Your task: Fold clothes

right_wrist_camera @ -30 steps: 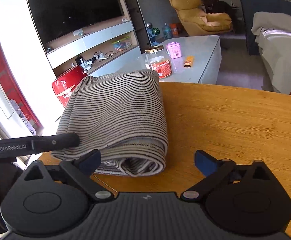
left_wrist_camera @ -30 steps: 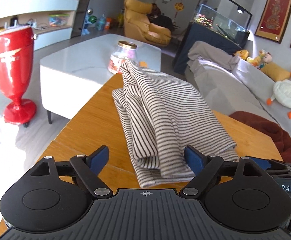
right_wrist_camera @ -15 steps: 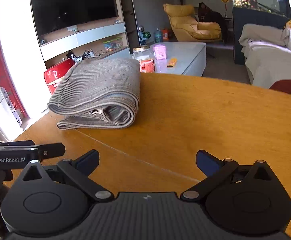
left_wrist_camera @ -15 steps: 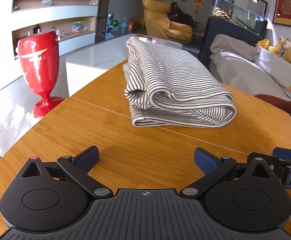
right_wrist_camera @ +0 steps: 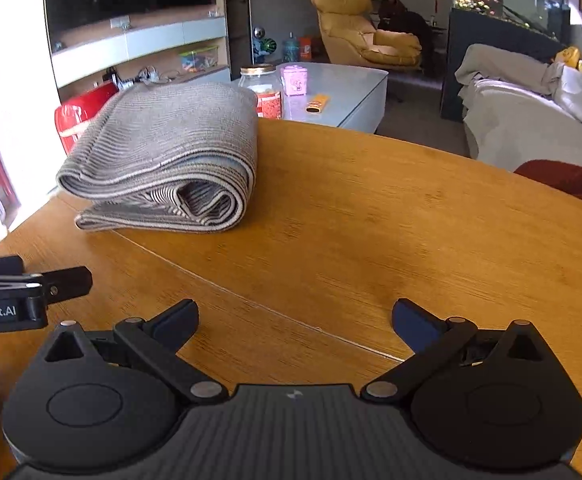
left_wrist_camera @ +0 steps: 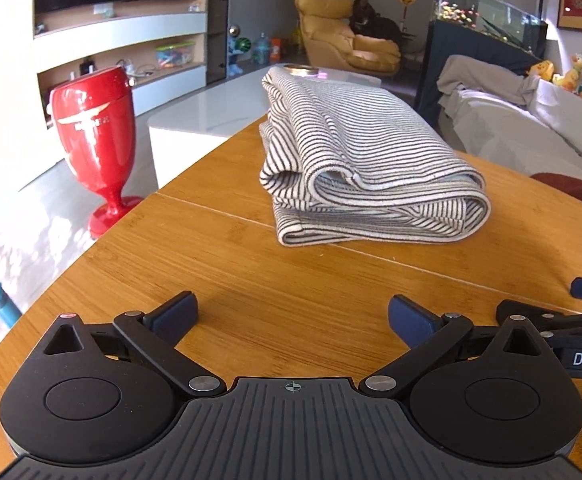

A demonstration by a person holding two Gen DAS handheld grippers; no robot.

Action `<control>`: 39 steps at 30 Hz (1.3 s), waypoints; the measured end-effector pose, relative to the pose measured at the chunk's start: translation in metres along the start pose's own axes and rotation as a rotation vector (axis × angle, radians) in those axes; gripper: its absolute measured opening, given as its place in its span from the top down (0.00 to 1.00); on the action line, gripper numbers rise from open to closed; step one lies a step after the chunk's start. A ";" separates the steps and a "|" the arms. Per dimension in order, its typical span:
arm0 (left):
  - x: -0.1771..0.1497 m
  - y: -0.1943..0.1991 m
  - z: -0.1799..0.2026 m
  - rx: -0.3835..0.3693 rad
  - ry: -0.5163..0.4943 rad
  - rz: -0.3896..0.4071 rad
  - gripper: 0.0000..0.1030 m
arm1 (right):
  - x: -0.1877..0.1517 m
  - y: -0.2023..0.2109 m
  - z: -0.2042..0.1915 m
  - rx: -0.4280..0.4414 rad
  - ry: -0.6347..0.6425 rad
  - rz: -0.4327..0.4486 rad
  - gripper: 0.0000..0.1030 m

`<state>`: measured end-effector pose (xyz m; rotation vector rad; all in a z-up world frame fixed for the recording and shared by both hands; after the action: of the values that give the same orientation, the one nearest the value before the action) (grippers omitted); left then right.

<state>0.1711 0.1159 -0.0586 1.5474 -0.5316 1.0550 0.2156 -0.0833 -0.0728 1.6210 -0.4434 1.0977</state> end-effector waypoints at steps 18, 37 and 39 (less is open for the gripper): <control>-0.002 0.002 0.003 0.032 -0.022 -0.012 0.00 | 0.002 -0.004 0.005 0.005 -0.033 0.014 0.00; 0.009 -0.016 0.008 0.153 0.043 -0.001 0.00 | 0.014 -0.022 0.006 -0.013 0.025 0.016 0.00; 0.006 -0.011 0.010 0.181 0.057 0.010 0.00 | 0.016 -0.022 0.004 -0.049 0.084 0.053 0.00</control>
<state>0.1862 0.1105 -0.0593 1.6679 -0.4136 1.1777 0.2421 -0.0750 -0.0720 1.5216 -0.4564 1.1812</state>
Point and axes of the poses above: each gripper's, at about its wrist camera, not at the fingertips, and y roughly against the way its jaws point, z to its right, x to its top, the point moved 7 cm from there along -y, roughly the way its jaws point, and after that the axes turned 8 degrees about z, right-handed, at the moved point
